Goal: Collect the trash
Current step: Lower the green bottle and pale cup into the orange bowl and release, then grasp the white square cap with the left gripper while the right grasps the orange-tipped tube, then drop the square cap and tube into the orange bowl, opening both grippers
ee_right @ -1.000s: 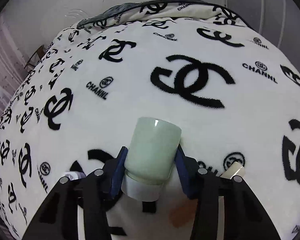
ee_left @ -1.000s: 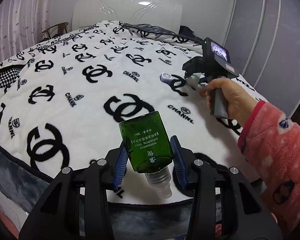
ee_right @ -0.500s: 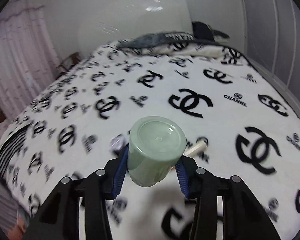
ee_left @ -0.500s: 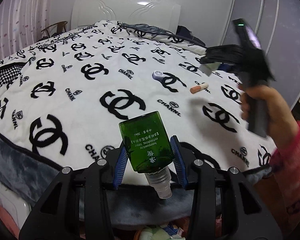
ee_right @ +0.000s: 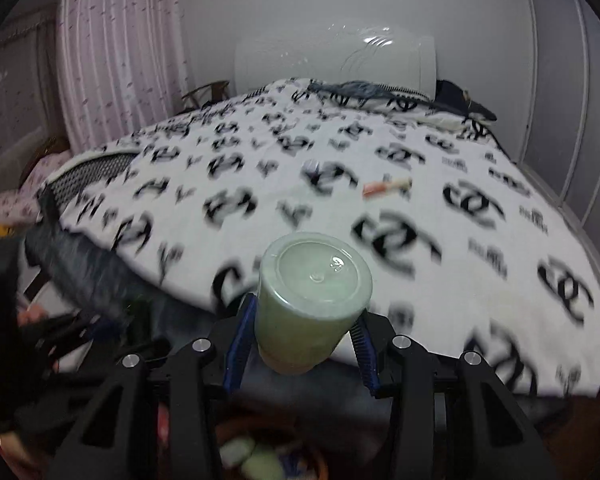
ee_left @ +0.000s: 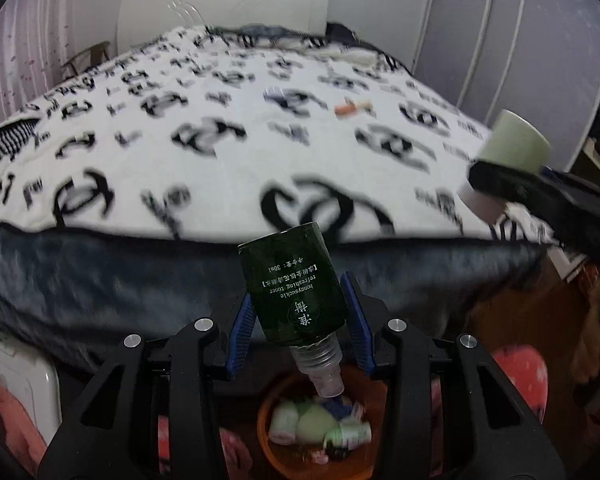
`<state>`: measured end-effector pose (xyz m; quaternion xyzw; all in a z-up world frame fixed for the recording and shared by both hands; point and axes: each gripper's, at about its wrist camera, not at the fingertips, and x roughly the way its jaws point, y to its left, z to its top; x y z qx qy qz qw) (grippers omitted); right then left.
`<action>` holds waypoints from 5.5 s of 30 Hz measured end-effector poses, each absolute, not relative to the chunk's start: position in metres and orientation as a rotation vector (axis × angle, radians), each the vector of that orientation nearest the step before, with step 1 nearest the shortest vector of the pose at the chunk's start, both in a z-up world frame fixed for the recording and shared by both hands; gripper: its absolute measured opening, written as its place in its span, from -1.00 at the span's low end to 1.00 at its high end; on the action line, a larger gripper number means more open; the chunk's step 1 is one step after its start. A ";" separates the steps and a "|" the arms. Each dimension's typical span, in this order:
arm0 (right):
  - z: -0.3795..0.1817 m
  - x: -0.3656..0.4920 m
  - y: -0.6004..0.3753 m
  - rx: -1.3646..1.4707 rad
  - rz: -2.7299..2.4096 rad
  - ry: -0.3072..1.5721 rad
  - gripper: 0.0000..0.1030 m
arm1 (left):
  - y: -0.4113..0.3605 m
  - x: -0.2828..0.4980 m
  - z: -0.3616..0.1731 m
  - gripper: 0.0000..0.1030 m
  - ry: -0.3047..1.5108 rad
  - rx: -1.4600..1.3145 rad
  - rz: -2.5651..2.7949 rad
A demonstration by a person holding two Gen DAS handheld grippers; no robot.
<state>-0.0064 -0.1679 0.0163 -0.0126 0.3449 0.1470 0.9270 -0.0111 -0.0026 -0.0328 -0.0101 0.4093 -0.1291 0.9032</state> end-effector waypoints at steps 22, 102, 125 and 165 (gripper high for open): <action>-0.262 -0.057 -0.150 0.000 0.215 1.334 -0.13 | -0.020 -0.027 -0.288 -0.20 1.498 0.006 -0.187; -0.084 0.004 -0.243 0.258 0.263 0.867 0.88 | -0.016 0.340 -0.019 -0.39 0.903 -0.079 -0.185; -0.062 0.363 -0.228 0.522 -0.005 1.007 0.17 | 0.072 0.116 -0.008 -0.39 0.850 -0.109 -0.291; -0.110 -0.048 -0.164 0.114 0.445 1.088 -0.65 | 0.004 -0.034 -0.148 -0.39 1.191 -0.022 -0.439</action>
